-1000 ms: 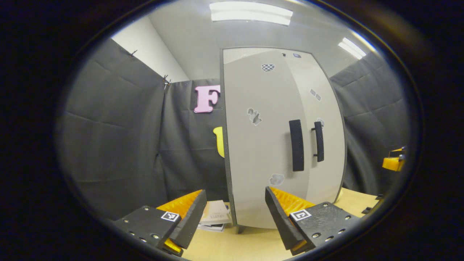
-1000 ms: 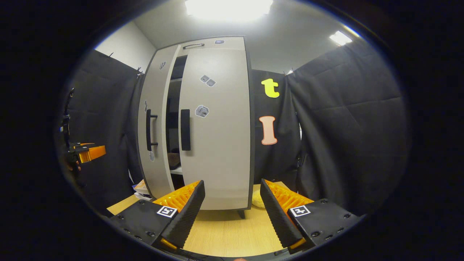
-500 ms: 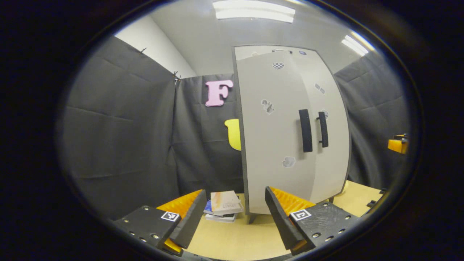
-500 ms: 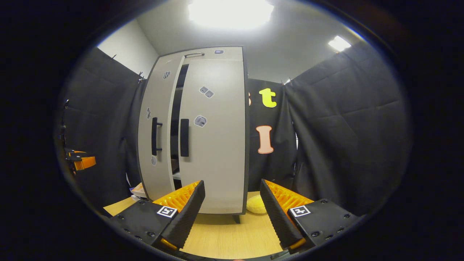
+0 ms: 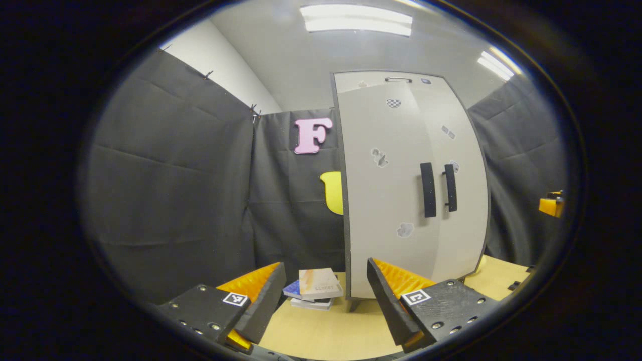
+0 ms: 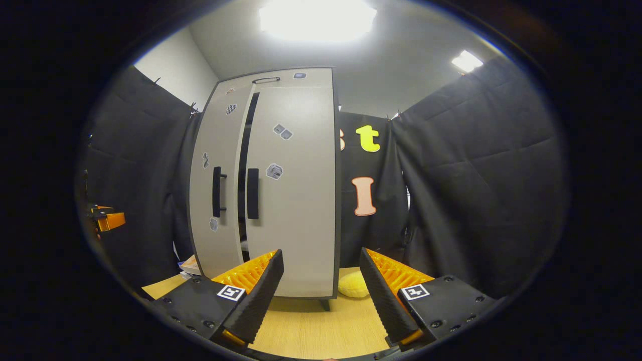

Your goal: Grab one shoe with the right hand and put it into the shoe cabinet, grab the other shoe with the left hand and put it into the shoe cabinet; then close the right door with the right hand and the left door with the left hand.

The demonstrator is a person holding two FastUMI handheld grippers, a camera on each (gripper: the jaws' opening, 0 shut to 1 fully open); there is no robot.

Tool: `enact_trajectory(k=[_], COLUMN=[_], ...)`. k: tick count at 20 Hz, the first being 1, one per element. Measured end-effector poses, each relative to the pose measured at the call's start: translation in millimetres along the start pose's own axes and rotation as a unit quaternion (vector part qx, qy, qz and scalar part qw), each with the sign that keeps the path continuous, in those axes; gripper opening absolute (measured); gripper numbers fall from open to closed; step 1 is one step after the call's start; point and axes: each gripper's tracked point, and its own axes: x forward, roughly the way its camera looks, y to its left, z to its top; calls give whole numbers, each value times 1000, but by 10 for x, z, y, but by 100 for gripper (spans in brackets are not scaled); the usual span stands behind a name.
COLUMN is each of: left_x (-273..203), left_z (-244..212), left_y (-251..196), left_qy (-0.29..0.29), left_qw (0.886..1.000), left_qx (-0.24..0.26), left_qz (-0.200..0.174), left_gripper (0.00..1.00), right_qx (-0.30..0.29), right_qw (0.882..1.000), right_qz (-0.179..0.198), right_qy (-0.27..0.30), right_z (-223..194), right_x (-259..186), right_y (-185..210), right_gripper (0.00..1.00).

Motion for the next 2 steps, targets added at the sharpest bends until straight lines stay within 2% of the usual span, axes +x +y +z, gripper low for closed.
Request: enact_trajectory(k=[1,2], left_x=[-6,-10], left_z=[-15,-16], left_y=[-1,3], left_qy=[1,2], left_qw=[1000,1000], left_qx=[0,0], left_qz=[1,2], left_gripper=[100,94], right_qx=[1,1], right_qw=[1000,1000], right_qz=[0,0], right_qy=[1,1], right_z=[-2,-5], right_x=[-1,-2], right_y=[-3,-11], right_gripper=[97,94])
